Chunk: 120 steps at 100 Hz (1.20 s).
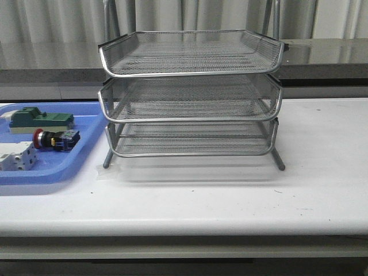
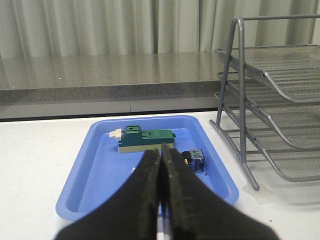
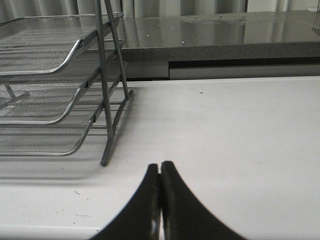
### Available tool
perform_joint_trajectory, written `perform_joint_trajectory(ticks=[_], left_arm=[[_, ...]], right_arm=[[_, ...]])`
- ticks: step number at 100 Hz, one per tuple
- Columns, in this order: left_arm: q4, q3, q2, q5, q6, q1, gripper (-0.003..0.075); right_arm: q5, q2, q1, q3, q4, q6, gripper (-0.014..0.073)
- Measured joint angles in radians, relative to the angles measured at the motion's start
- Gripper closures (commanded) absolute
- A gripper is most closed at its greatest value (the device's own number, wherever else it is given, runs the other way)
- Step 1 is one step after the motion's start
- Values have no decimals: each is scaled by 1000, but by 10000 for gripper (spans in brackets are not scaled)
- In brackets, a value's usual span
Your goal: Place button on rack with both arms
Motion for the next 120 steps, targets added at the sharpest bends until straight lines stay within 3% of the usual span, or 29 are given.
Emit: perform_joint_trajectory(ticks=[82,103,120], left_arm=[[0,0,0,0,0,0,740],[0,0,0,0,0,0,740],[0,0,0,0,0,0,740]], right_arm=[[-2,0,0,0,0,0,653],[-87,0,0,0,5,0,653],[-41,0,0,-85,26,0,653]])
